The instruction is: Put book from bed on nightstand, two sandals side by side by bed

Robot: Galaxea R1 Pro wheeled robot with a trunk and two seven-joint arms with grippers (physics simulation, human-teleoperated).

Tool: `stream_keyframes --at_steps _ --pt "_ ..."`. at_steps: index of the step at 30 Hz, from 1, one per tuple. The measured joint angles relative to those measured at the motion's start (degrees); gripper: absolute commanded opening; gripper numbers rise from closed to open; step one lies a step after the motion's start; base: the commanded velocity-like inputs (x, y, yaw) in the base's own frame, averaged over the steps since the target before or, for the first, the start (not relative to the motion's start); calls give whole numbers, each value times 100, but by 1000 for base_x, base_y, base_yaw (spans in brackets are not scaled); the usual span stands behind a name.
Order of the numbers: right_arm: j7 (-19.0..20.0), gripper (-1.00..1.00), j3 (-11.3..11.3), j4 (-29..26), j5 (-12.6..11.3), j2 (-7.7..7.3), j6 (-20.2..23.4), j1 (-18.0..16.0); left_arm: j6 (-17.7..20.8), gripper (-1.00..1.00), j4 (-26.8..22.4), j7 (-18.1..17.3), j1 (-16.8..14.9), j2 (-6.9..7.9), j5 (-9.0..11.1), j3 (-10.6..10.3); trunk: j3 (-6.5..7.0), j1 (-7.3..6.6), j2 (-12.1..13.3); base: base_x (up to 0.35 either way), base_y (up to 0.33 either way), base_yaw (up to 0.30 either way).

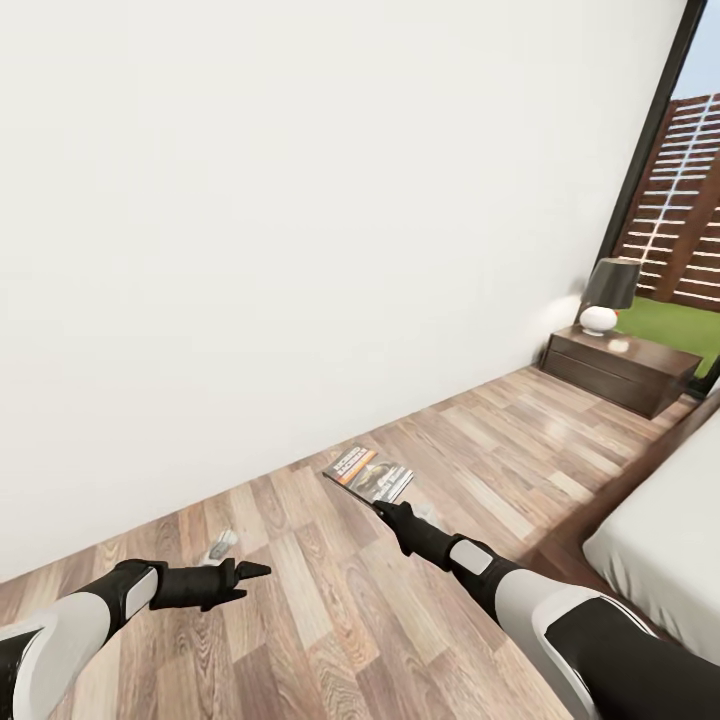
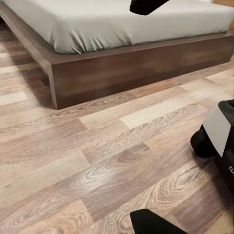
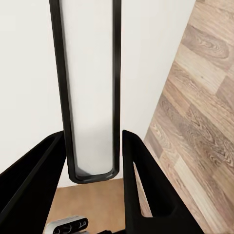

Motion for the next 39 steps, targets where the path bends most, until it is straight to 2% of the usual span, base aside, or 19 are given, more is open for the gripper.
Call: stream_keyframes --at_steps 10,39 --pt "1 -100 4 0 -6 2 -1 0 0 100 2 2 0 1 1 0 0 0 0 90 16 -85" --pt "1 -100 15 2 6 -1 -7 1 0 100 4 17 -1 -1 0 0 0 0 0 97 11 -214"
